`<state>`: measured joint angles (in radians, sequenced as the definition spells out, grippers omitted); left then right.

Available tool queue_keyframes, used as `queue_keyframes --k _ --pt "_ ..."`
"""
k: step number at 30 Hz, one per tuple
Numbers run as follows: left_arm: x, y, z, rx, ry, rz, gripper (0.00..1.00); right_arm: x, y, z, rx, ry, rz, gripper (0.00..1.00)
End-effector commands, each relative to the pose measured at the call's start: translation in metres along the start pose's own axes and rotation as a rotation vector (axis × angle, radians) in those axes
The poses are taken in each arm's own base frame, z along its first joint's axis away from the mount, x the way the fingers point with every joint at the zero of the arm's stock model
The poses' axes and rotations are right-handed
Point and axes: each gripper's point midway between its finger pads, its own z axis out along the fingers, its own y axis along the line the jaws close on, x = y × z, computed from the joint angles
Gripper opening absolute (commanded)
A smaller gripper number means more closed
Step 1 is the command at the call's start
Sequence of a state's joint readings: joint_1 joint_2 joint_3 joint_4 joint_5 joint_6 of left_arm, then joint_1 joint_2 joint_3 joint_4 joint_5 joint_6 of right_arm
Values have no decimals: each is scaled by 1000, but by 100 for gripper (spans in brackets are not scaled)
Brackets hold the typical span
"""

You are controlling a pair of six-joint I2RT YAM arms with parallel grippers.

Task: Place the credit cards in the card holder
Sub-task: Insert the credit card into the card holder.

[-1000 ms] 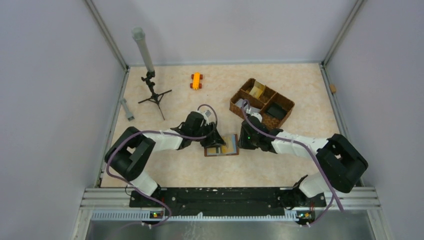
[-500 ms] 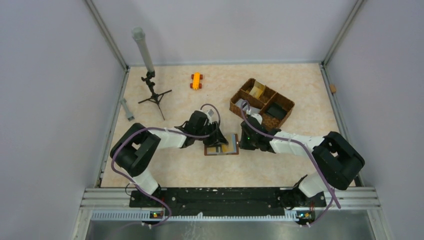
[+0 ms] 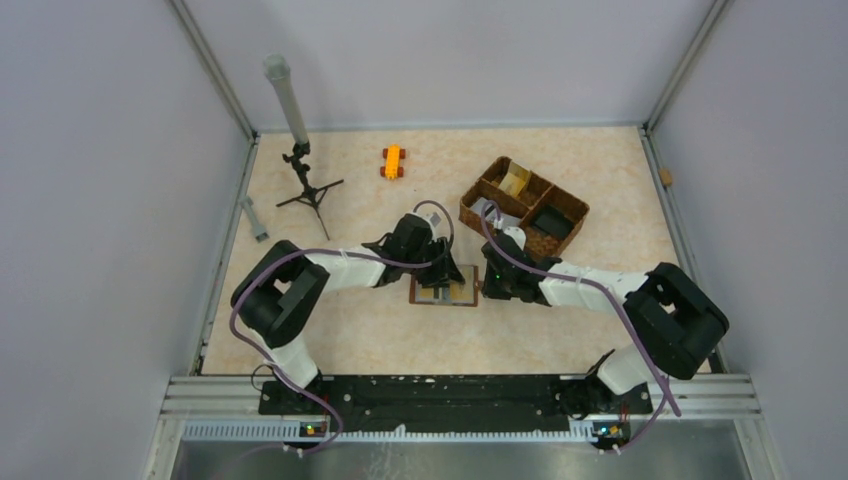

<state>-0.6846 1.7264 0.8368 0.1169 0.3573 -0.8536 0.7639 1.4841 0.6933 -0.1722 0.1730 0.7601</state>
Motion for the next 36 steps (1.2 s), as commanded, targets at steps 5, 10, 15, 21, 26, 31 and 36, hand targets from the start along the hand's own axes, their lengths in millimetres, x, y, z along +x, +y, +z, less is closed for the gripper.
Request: queue_keyframes --k 5,10,15,21,26,31,36 --pt "-6 -30 9 36 0 69 43 7 4 5 -20 13 -4 0" --pt "-1 -18 4 -14 2 78 47 4 4 -1 -18 3 0 0" --pt "-9 -21 -26 -43 -48 145 61 -10 12 -25 -71 -43 6 10" --pt "-18 -7 -61 -127 -111 205 73 -22 38 -53 -227 -83 6 25" --pt "-22 40 -71 -225 -133 146 71 -21 56 -52 -309 -67 24 25" --pt "-23 70 -72 -261 -143 96 67 -9 60 -36 -315 -10 44 23" --pt "-17 78 -64 -246 -118 79 64 -2 55 -24 -281 16 54 22"
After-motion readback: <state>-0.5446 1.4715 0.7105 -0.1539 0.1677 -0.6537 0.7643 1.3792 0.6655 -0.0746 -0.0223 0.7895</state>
